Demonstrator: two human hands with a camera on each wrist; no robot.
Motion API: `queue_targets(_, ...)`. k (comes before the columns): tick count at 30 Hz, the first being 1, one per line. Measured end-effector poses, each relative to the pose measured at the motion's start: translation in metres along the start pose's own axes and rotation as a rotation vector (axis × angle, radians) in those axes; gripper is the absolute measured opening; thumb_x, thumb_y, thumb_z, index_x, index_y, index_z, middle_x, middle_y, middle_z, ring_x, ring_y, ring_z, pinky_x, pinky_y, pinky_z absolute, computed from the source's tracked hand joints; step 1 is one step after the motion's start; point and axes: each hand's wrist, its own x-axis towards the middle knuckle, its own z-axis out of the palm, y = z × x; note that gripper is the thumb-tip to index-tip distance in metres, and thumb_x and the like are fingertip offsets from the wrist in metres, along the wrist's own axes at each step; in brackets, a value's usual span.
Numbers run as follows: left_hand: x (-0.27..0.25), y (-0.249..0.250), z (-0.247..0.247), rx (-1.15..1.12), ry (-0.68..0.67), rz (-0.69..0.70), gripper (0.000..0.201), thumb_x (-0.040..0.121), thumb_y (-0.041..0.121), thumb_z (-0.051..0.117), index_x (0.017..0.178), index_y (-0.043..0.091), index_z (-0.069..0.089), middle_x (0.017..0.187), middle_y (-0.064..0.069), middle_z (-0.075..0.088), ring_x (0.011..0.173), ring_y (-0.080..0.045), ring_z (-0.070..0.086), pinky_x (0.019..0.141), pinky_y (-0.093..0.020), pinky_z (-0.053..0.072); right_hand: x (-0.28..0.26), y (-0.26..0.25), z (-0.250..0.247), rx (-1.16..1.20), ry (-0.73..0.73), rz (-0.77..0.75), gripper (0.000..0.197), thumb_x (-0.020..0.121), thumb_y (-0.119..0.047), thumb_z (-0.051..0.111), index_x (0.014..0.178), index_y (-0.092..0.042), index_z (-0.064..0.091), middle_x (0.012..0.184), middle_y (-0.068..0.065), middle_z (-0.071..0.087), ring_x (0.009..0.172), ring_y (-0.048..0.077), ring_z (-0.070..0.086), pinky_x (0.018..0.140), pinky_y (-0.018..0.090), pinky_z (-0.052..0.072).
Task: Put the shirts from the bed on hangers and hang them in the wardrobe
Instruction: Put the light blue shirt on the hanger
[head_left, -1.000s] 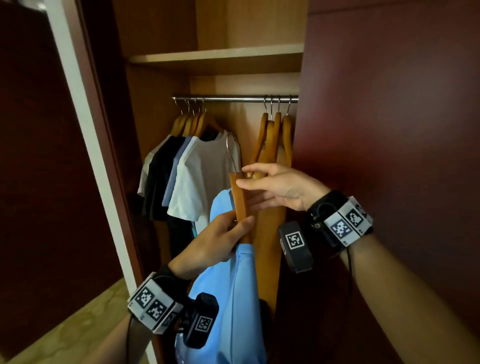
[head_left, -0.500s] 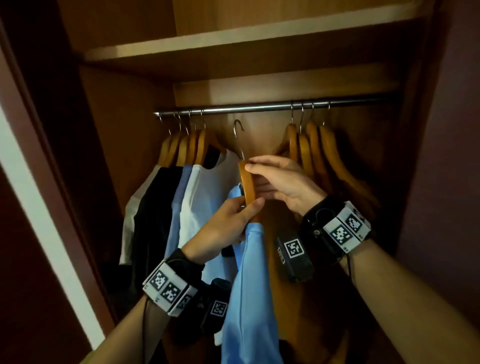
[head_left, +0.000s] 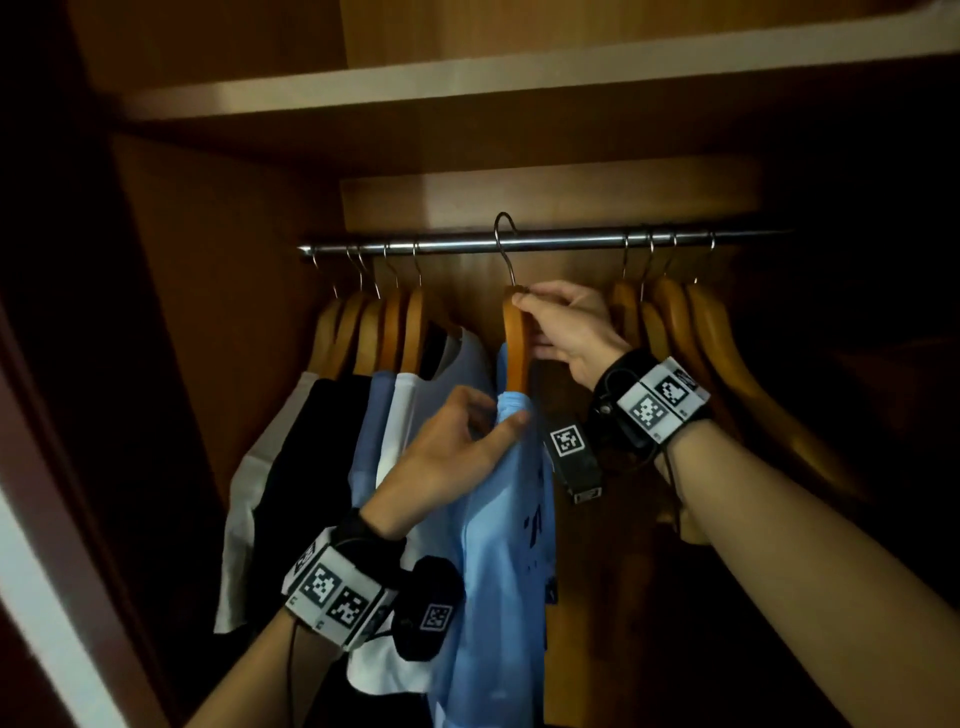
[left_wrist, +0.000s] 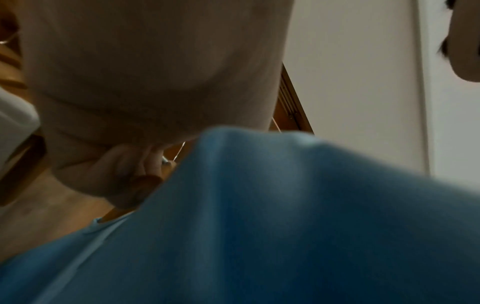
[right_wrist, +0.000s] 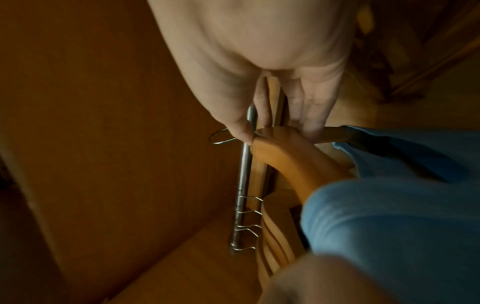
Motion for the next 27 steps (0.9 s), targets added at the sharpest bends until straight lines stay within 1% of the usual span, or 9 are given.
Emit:
queue_targets(2,0.004,-0.004,-0.003,0.105,-0.024,0.022,0.041,0.090,0.063,0.065,0.106,0.026,0.058,0.095,0.007,0.065,0.088,-0.007,0.062,0.076,-0.030,0.051,0.014,0.002,0.005,0.010,-0.002,0.020,0.020,0.097,-0.020,0.075,0.115,-0.021,0.067,0.091,-0.003,0.070,0.081,0.014,0.068,0.059,0.029,0.054)
queue_targets(4,0.006,-0.005,-0.004,0.220,-0.009,0.054,0.040,0.089,0.062,0.065,0.101,0.025,0.059,0.087,0.007,0.064,0.081,-0.008,0.061,0.068,-0.030,0.049,0.024,0.006,0.010,0.029,0.000,0.042,0.018,0.096,-0.021,0.077,0.111,-0.021,0.067,0.087,-0.002,0.069,0.082,0.015,0.068,0.059,0.029,0.052)
queue_targets(7,0.010,-0.006,-0.004,0.321,0.064,0.074,0.028,0.092,0.052,0.068,0.091,0.028,0.053,0.073,0.010,0.057,0.069,-0.007,0.057,0.053,-0.024,0.034,0.036,0.012,0.017,0.037,0.004,0.054,0.015,0.095,-0.021,0.078,0.105,-0.023,0.067,0.088,-0.001,0.069,0.084,0.016,0.068,0.060,0.029,0.052)
queue_targets(11,0.017,-0.011,-0.002,0.383,0.126,0.061,0.030,0.091,0.052,0.067,0.101,0.025,0.058,0.088,0.004,0.069,0.087,-0.021,0.067,0.065,-0.035,0.045,0.049,0.018,0.028,0.035,-0.012,0.069,0.020,0.094,-0.022,0.079,0.111,-0.019,0.069,0.097,0.005,0.074,0.082,0.016,0.071,0.055,0.027,0.052)
queue_targets(16,0.016,-0.012,-0.006,0.415,0.166,0.004,0.034,0.093,0.048,0.068,0.114,0.023,0.059,0.106,-0.001,0.070,0.098,-0.026,0.067,0.073,-0.037,0.049,0.056,0.030,0.048,0.038,-0.034,0.097,0.035,0.094,-0.023,0.080,0.123,-0.011,0.068,0.107,0.009,0.076,0.083,0.018,0.071,0.056,0.027,0.053)
queue_targets(18,0.015,-0.015,-0.009,0.408,0.181,-0.005,0.033,0.092,0.045,0.069,0.115,0.025,0.058,0.106,0.001,0.069,0.098,-0.026,0.067,0.076,-0.040,0.052,0.058,0.033,0.055,0.046,-0.041,0.105,0.037,0.093,-0.025,0.081,0.124,-0.011,0.067,0.114,0.012,0.077,0.094,0.023,0.075,0.062,0.030,0.058)
queue_targets(21,0.013,-0.016,-0.015,0.427,0.213,-0.033,0.033,0.092,0.046,0.069,0.117,0.029,0.057,0.105,0.004,0.069,0.096,-0.024,0.067,0.071,-0.036,0.047,0.059,0.032,0.063,0.023,-0.055,0.109,0.039,0.092,-0.028,0.082,0.124,-0.013,0.066,0.118,0.011,0.075,0.107,0.027,0.073,0.076,0.039,0.063)
queue_targets(24,0.007,-0.016,-0.016,0.466,0.239,-0.034,0.035,0.094,0.047,0.066,0.122,0.029,0.057,0.106,0.005,0.067,0.093,-0.024,0.067,0.068,-0.034,0.043,0.059,0.031,0.069,0.025,-0.069,0.107,0.043,0.092,-0.028,0.083,0.127,-0.014,0.063,0.122,0.010,0.073,0.112,0.026,0.070,0.085,0.043,0.062)
queue_targets(27,0.000,-0.016,-0.015,0.494,0.236,-0.025,0.046,0.094,0.046,0.067,0.133,0.025,0.052,0.116,0.005,0.062,0.097,-0.024,0.066,0.071,-0.034,0.045,0.056,0.031,0.077,0.008,-0.091,0.092,0.045,0.095,-0.026,0.080,0.132,-0.011,0.060,0.123,0.009,0.069,0.111,0.024,0.067,0.094,0.045,0.060)
